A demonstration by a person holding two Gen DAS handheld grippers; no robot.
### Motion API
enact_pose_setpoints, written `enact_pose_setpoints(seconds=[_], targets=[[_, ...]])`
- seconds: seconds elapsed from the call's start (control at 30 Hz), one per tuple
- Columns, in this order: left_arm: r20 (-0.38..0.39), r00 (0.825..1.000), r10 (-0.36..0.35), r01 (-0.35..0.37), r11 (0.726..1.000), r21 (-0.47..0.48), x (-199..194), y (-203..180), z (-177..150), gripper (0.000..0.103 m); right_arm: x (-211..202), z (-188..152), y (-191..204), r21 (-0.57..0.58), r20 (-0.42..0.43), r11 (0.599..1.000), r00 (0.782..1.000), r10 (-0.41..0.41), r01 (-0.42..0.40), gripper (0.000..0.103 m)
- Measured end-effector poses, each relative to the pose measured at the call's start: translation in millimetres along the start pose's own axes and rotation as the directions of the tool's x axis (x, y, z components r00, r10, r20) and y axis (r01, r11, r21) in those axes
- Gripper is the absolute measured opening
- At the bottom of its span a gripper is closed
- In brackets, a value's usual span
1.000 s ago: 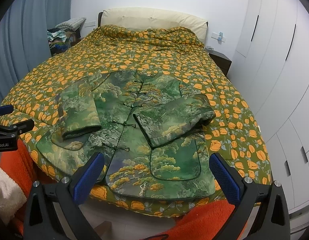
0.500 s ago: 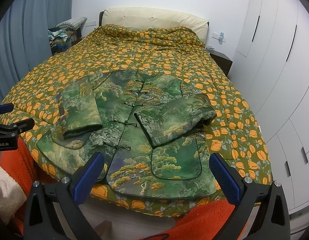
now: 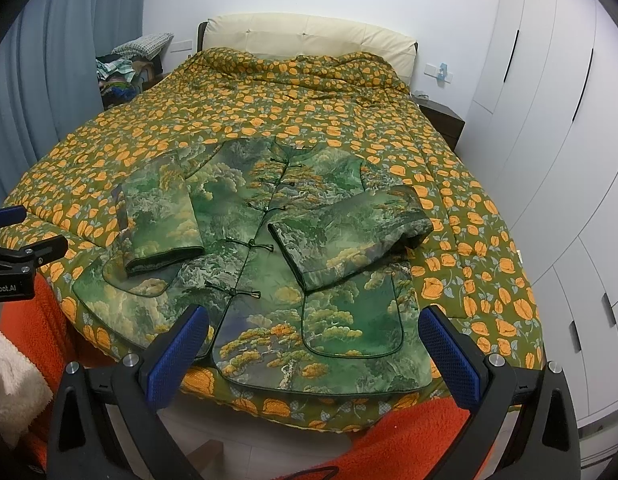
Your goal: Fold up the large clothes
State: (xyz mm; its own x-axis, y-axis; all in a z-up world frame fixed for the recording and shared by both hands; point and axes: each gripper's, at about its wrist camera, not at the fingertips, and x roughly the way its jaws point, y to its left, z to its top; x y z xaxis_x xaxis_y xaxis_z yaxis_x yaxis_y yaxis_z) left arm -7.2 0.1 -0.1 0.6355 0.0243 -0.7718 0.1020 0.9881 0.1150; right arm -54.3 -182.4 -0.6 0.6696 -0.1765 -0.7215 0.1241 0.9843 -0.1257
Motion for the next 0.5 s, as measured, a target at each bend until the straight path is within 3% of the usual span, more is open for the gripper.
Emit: enact_pose_setpoints(seconds=[0.5], targets=[[-0.001, 1.0, 0.001, -0.001, 1.0, 0.001, -0.2, -0.6, -0.5, 0.103, 1.0, -4.4, 0.7, 0.001, -0.005, 1.0, 1.0, 0.003, -0.003, 0.103]])
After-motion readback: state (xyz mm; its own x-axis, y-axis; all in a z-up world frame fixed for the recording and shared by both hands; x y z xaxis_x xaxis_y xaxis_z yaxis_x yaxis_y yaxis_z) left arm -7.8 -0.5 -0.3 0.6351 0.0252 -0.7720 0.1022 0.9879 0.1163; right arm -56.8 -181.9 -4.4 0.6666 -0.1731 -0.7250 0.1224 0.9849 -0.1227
